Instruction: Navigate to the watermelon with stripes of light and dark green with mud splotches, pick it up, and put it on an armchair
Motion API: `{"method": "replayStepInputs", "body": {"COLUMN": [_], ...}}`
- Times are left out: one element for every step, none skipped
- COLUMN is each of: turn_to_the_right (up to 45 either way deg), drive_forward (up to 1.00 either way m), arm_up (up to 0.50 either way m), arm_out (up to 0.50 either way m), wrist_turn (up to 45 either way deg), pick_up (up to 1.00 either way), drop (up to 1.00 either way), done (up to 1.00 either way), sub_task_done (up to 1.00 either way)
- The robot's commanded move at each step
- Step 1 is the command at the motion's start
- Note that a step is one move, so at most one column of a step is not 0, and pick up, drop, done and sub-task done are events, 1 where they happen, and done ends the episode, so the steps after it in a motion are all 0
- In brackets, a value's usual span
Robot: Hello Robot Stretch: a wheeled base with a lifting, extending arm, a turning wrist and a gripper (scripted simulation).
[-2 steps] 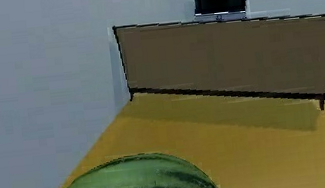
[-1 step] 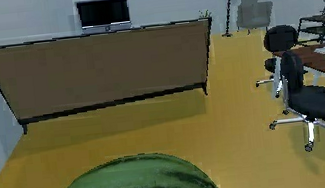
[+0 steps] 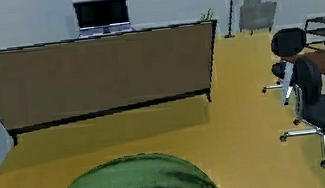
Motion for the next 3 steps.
{"method": "replayStepInputs", "body": {"turn_to_the_right": [21.0,0.0,0.0], "drive_forward": [0.00,1.00,1.00], "arm_up": [0.00,0.00,0.00], "arm_out": [0.00,0.00,0.00], "wrist_turn": [0.0,0.0,0.0], "pick_up": [0.00,0.00,0.00], "drop": [0.00,0.00,0.00], "done": [0.00,0.00,0.00], "sub_task_done": [0.00,0.00,0.00]}}
